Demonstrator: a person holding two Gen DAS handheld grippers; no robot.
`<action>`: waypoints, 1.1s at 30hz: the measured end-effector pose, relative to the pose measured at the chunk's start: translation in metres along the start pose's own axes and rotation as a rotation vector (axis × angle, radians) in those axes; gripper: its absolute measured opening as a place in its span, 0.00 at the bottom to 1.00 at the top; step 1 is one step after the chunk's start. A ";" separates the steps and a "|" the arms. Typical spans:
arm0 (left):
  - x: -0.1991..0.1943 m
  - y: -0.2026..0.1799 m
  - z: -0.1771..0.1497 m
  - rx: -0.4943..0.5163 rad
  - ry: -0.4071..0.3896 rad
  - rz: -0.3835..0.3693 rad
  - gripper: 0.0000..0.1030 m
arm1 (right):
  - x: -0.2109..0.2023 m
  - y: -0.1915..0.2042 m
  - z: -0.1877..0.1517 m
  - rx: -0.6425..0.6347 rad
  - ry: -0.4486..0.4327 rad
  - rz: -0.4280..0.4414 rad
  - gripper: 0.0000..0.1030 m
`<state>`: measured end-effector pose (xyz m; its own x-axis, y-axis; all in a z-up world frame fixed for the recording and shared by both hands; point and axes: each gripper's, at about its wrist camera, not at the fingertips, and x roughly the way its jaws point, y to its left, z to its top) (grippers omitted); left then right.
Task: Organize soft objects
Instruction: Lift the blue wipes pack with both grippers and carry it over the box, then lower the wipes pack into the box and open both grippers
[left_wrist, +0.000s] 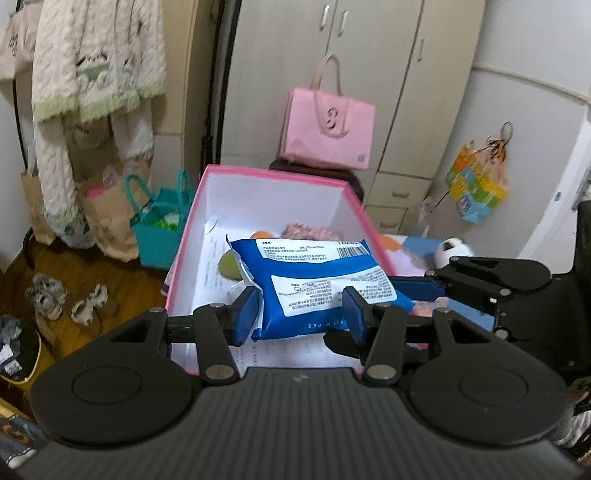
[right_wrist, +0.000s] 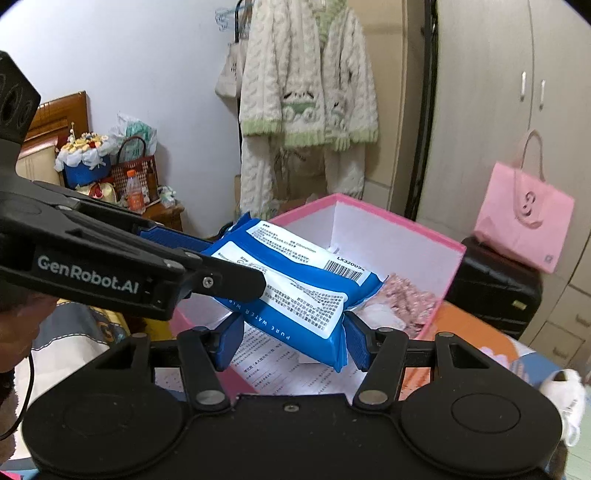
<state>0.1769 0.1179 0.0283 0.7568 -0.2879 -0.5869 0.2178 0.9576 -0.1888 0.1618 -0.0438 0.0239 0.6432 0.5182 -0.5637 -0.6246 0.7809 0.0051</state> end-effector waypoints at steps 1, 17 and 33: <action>0.005 0.004 0.000 -0.007 0.013 0.002 0.46 | 0.006 -0.001 0.001 0.004 0.012 0.005 0.62; 0.028 0.018 -0.009 0.049 0.079 0.055 0.59 | 0.039 -0.014 -0.004 0.072 0.091 0.082 0.63; -0.041 -0.016 -0.007 0.115 0.056 -0.097 0.68 | -0.071 -0.018 -0.020 0.043 -0.020 0.059 0.65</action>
<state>0.1378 0.1143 0.0502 0.6937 -0.3765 -0.6140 0.3600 0.9196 -0.1572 0.1182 -0.1014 0.0474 0.6146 0.5702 -0.5450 -0.6423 0.7629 0.0738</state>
